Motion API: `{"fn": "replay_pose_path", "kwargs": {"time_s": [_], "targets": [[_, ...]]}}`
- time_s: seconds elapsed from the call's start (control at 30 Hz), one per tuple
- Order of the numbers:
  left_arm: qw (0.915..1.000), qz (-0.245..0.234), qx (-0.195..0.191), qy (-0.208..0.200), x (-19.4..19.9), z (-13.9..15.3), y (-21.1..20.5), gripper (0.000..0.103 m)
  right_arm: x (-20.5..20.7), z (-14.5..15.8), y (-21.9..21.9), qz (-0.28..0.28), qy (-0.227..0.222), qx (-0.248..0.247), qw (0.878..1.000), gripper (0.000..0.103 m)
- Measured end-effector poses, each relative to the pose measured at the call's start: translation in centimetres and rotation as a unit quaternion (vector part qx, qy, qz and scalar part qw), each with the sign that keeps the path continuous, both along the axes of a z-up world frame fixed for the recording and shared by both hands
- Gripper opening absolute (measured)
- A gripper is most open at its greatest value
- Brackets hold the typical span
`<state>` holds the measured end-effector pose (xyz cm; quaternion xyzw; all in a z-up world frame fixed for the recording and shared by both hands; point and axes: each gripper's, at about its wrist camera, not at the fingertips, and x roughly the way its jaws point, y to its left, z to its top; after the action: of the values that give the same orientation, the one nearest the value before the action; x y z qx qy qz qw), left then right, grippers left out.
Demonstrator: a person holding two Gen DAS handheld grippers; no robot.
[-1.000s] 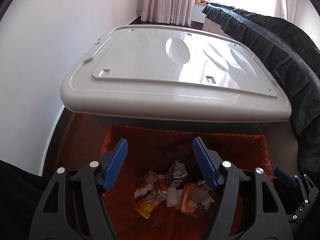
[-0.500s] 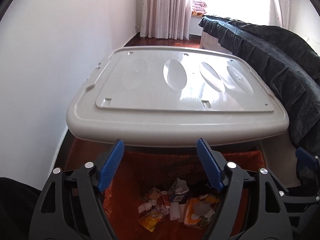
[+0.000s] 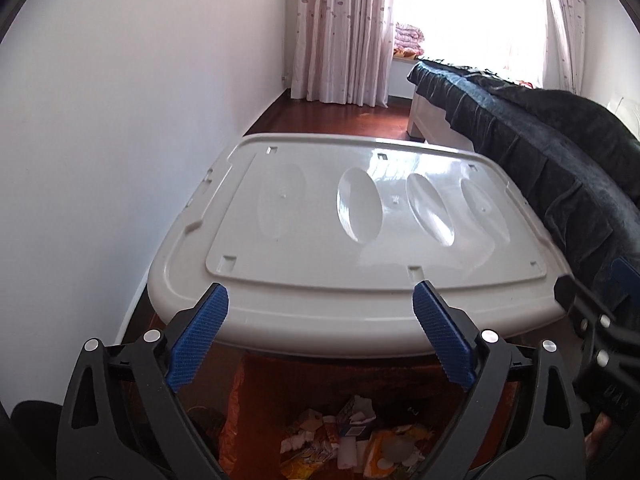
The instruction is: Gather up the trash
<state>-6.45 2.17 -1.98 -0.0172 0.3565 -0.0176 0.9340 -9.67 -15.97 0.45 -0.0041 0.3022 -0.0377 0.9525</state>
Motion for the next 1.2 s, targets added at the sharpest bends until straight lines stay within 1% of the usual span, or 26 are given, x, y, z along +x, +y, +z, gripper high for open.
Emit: {"fn": "replay_pose_path", "kwargs": {"time_s": [0.07,0.17,0.27,0.43,0.57,0.67,0.83,1.0,1.13,1.2], "targets": [[0.9999,0.002,0.008,-0.008,0.4,0.6,-0.1,0.091,0.8,0.8,0.0,0.001,-0.009,0.004,1.0,0.098],[0.9996,0.001,0.017,-0.022,1.0,1.4,-0.2,0.091,2.0,1.7,0.3,-0.001,-0.026,-0.012,1.0,0.098],[0.9996,0.0,0.013,-0.026,1.9,1.9,-0.2,0.091,3.2,2.5,0.7,0.001,-0.043,-0.03,0.999,0.098],[0.9995,-0.008,-0.005,-0.029,3.7,2.1,0.0,0.091,5.2,3.2,1.0,0.006,-0.058,-0.047,0.997,0.098],[0.9995,-0.004,-0.003,-0.032,5.3,2.2,-0.4,0.091,6.9,3.5,0.9,0.002,-0.069,-0.05,0.996,0.098],[0.9995,0.0,-0.004,-0.032,6.3,2.1,-0.5,0.091,8.1,3.4,0.8,-0.004,-0.071,-0.058,0.996,0.098],[0.9995,0.001,0.004,-0.032,7.9,1.9,-0.7,0.091,9.0,2.5,0.6,-0.013,-0.074,-0.066,0.995,0.098],[0.9995,-0.008,0.006,-0.029,9.1,1.5,-0.8,0.091,9.7,1.4,0.6,-0.013,-0.057,-0.058,0.997,0.098],[0.9992,0.002,0.016,-0.036,9.8,1.4,-0.7,0.091,10.0,1.4,0.4,-0.016,-0.06,-0.058,0.996,0.098],[0.9994,0.003,0.009,-0.034,10.2,1.2,-0.4,0.091,10.0,1.6,0.3,-0.019,-0.066,-0.055,0.996,0.098]]}}
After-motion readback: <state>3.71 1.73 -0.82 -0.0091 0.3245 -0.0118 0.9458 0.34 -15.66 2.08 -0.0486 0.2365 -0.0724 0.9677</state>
